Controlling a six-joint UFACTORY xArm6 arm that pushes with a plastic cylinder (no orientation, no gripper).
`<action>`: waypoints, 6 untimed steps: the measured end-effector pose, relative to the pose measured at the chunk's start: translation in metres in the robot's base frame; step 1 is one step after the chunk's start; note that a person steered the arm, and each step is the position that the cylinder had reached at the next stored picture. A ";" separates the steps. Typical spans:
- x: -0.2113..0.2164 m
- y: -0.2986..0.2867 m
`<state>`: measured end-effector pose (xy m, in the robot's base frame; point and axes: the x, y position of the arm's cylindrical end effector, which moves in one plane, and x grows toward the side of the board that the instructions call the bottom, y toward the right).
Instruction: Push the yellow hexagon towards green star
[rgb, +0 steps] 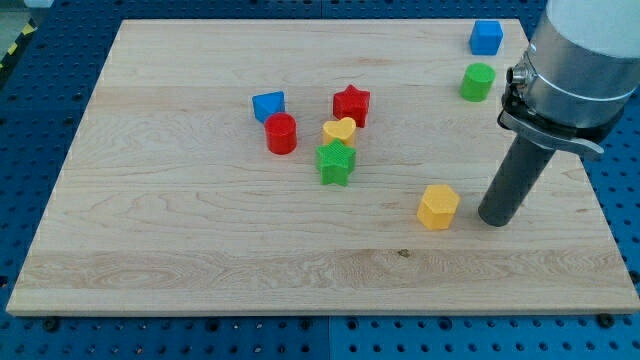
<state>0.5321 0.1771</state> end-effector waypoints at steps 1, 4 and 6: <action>0.000 -0.010; 0.000 -0.070; 0.000 -0.103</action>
